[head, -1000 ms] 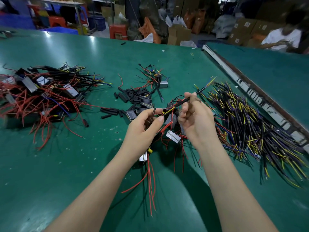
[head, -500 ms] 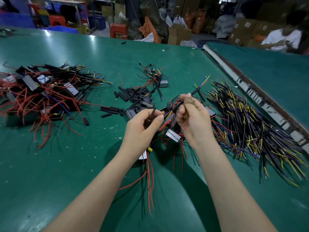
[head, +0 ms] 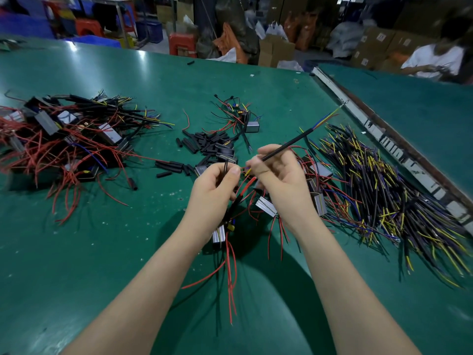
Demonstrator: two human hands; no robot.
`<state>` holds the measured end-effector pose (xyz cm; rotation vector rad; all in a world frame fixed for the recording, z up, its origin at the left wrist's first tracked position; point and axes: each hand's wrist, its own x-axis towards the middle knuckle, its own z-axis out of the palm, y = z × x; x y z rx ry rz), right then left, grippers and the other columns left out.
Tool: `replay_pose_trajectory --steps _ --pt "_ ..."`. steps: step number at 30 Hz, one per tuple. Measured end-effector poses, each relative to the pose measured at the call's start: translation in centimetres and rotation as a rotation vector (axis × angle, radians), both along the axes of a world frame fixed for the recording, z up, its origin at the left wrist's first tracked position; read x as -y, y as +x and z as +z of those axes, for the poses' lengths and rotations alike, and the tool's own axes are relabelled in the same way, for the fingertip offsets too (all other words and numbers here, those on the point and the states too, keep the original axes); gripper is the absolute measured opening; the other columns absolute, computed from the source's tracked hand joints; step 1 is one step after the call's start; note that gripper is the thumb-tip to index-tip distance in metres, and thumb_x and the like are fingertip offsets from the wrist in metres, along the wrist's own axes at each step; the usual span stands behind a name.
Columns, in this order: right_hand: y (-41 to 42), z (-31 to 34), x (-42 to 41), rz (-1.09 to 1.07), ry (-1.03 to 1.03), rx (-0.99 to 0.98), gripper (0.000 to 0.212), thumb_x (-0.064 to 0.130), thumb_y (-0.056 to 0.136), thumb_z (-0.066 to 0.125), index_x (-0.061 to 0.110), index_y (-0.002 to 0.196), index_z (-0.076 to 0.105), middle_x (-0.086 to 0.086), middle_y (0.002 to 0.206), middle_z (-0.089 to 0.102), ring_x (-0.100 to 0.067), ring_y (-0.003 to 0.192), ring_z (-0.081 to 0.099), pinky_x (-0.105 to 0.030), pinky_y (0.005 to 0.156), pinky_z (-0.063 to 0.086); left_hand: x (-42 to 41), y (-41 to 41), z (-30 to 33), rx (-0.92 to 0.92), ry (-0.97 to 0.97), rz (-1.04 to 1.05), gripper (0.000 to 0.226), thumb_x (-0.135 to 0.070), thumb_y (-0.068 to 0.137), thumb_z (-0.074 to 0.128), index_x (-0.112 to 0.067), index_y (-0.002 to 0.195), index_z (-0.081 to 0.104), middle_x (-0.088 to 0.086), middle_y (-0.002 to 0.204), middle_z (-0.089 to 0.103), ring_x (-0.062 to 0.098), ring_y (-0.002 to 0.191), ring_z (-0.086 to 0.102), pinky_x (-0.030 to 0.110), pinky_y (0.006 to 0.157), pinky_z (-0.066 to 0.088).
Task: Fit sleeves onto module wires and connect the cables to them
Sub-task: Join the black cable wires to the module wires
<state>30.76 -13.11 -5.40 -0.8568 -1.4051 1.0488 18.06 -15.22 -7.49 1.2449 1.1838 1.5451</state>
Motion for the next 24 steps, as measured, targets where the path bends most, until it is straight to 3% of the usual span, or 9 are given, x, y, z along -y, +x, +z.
replay_pose_trajectory --steps 3,7,10,12,15,18,22,24 --pt "0.0 -0.2 0.1 0.054 -0.012 0.034 0.013 0.008 0.094 0.058 0.02 0.093 0.054 -0.005 0.088 0.063 -0.003 0.065 0.058 -0.014 0.061 0.045 0.1 0.0 0.0 0.001 -0.008 -0.008 0.015 -0.02 0.096 0.053 -0.023 0.084 0.06 -0.017 0.067 0.056 -0.002 0.053 0.047 0.01 0.056 0.041" --pt "0.6 -0.6 -0.4 -0.012 0.149 0.317 0.019 0.012 0.095 0.057 0.029 0.094 0.05 0.012 0.082 0.057 -0.013 0.069 0.054 -0.031 0.068 0.046 0.1 0.0 -0.1 -0.045 -0.023 0.018 0.014 -0.021 0.095 0.054 -0.022 0.082 0.059 -0.018 0.054 0.052 -0.001 0.05 0.043 0.012 0.051 0.038" --pt "0.5 -1.1 -0.5 -0.041 0.215 0.448 0.018 0.019 0.092 0.056 0.035 0.093 0.047 0.023 0.075 0.055 -0.005 0.065 0.05 -0.03 0.066 0.043 0.0 -0.1 -0.1 -0.079 -0.032 0.044 0.014 -0.022 0.095 0.054 -0.024 0.082 0.059 -0.018 0.056 0.053 -0.001 0.053 0.044 0.014 0.054 0.038" --pt "0.3 -1.0 -0.4 -0.034 0.207 0.377 0.015 0.022 0.091 0.056 0.033 0.096 0.048 0.021 0.079 0.057 -0.011 0.069 0.054 -0.03 0.068 0.047 0.0 -0.2 -0.1 -0.072 -0.031 0.052 0.014 -0.022 0.094 0.056 -0.025 0.081 0.06 -0.018 0.059 0.053 0.0 0.055 0.045 0.015 0.056 0.039" --pt "0.3 -0.4 -0.3 -0.08 0.177 0.212 0.022 0.011 0.091 0.059 0.03 0.097 0.049 0.015 0.085 0.059 -0.007 0.079 0.059 -0.02 0.075 0.048 0.2 -0.1 0.5 0.025 -0.018 -0.007 0.014 -0.018 0.094 0.055 -0.021 0.083 0.062 -0.018 0.059 0.054 -0.001 0.054 0.046 0.011 0.055 0.04" --pt "0.6 0.2 -0.5 -0.146 0.094 0.058 0.024 0.005 0.093 0.059 0.027 0.098 0.05 0.0 0.09 0.061 -0.019 0.086 0.063 -0.027 0.078 0.049 0.4 -0.4 1.2 0.11 0.01 -0.122 0.015 -0.026 0.092 0.056 -0.019 0.082 0.065 -0.013 0.06 0.057 -0.001 0.053 0.049 0.01 0.053 0.04" --pt "0.9 0.7 -0.4 -0.181 0.025 -0.095 0.016 0.006 0.094 0.058 0.02 0.098 0.051 0.0 0.08 0.061 0.001 0.054 0.053 -0.013 0.055 0.041 0.9 -0.8 1.6 0.019 0.041 -0.282 0.007 -0.029 0.078 0.069 -0.024 0.074 0.069 -0.011 0.066 0.063 -0.002 0.058 0.052 0.01 0.058 0.042" --pt "1.0 0.9 -0.4 -0.188 0.006 -0.132 0.015 0.007 0.094 0.058 0.019 0.098 0.051 0.001 0.078 0.063 0.002 0.051 0.052 -0.011 0.054 0.04 1.1 -1.0 1.5 0.011 0.043 -0.335 0.006 -0.027 0.073 0.076 -0.023 0.072 0.072 -0.01 0.068 0.066 0.0 0.063 0.056 0.012 0.062 0.045"
